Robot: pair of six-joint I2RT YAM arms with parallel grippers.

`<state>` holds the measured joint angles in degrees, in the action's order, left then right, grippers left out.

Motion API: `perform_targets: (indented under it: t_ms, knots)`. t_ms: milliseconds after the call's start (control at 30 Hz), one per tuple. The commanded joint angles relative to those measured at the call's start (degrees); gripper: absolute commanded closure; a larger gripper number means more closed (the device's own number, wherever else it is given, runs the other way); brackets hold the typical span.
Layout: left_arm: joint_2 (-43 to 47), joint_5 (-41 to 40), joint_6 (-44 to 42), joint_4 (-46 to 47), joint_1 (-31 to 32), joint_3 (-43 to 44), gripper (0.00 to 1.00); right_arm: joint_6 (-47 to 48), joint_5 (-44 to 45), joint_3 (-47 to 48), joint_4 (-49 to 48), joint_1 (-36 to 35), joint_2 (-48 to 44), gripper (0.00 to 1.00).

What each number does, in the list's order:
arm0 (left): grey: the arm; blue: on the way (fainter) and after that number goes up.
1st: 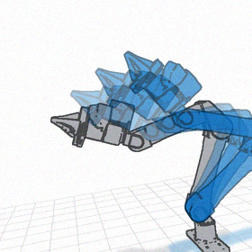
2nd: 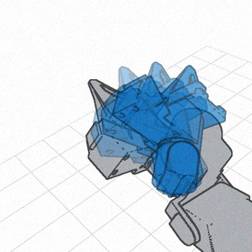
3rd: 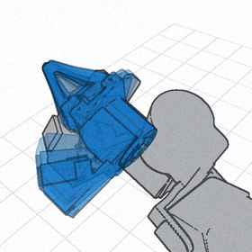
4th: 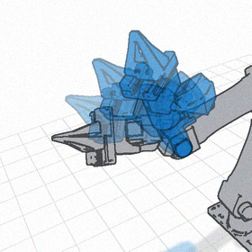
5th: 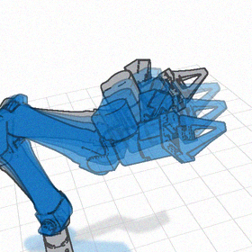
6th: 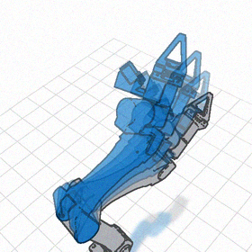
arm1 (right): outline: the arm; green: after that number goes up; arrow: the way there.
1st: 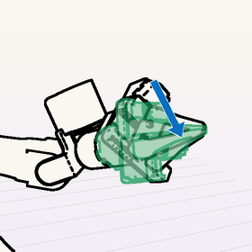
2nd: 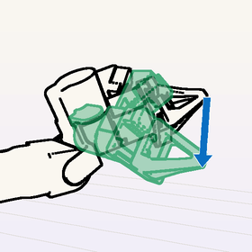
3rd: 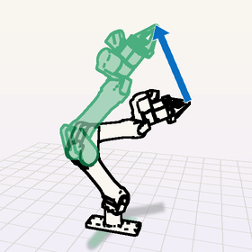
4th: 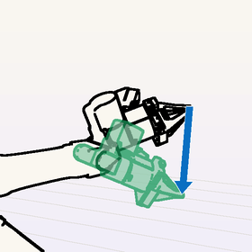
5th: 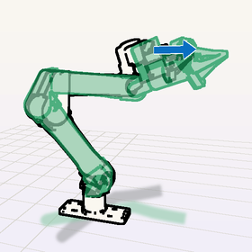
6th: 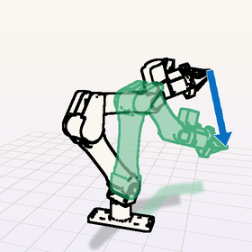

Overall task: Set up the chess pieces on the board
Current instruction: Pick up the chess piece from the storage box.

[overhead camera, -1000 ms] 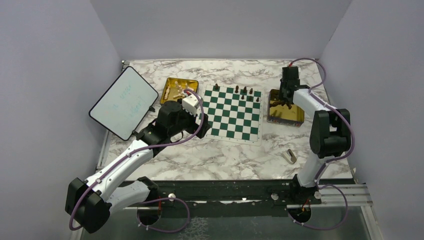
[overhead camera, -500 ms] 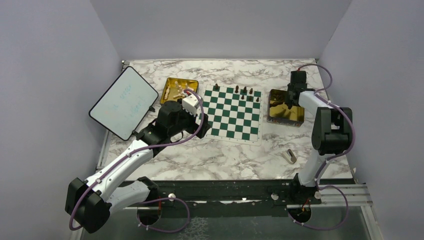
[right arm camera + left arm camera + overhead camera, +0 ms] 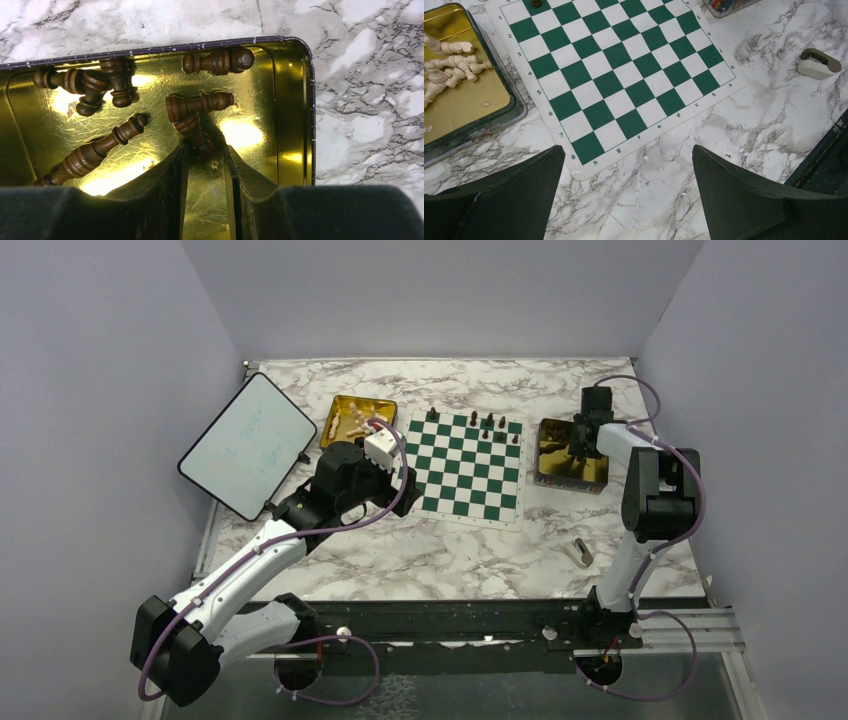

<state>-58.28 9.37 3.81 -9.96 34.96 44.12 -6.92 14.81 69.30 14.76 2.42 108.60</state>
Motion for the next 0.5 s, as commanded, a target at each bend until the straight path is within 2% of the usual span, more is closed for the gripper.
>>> perform_targets:
  t_ms: [0,267,467]
  knots:
    - [0.19,0.13,-0.20,1.08,0.02,-0.17,0.01,1.17,-2.35,0.97,-0.59,0.67,1.60,0.64]
    - [0.06,0.19,-0.16,1.08,0.02,-0.24,0.01,2.20,-3.14,1.01,-0.42,1.07,2.49,0.65]
    - [0.21,-0.11,-0.29,1.08,0.02,-0.26,0.01,2.22,-4.39,0.93,0.24,1.07,1.62,0.76]
